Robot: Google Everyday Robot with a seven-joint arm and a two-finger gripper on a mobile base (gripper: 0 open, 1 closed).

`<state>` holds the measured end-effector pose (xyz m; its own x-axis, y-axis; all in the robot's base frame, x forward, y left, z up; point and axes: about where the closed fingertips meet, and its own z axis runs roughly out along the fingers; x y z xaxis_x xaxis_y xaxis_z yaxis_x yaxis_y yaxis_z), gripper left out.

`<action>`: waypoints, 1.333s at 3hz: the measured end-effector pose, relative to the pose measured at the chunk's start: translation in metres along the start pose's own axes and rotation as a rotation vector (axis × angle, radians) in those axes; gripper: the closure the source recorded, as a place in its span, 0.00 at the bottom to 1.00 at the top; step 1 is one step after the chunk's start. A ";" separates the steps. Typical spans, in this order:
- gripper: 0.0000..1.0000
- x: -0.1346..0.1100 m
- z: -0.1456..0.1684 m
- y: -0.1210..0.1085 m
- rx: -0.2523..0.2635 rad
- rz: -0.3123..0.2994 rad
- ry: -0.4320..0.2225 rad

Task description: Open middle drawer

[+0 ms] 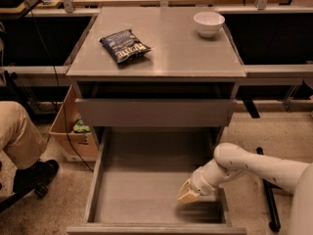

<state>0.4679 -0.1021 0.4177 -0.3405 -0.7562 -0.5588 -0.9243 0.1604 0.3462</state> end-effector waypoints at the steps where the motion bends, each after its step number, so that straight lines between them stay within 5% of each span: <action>1: 1.00 -0.016 -0.044 -0.023 0.119 -0.045 0.022; 3: 0.99 -0.043 -0.112 -0.052 0.297 -0.103 0.016; 4: 0.81 -0.043 -0.113 -0.052 0.298 -0.102 0.015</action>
Offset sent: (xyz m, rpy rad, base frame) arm 0.1001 -0.0634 0.1224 -0.1793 -0.3618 -0.0721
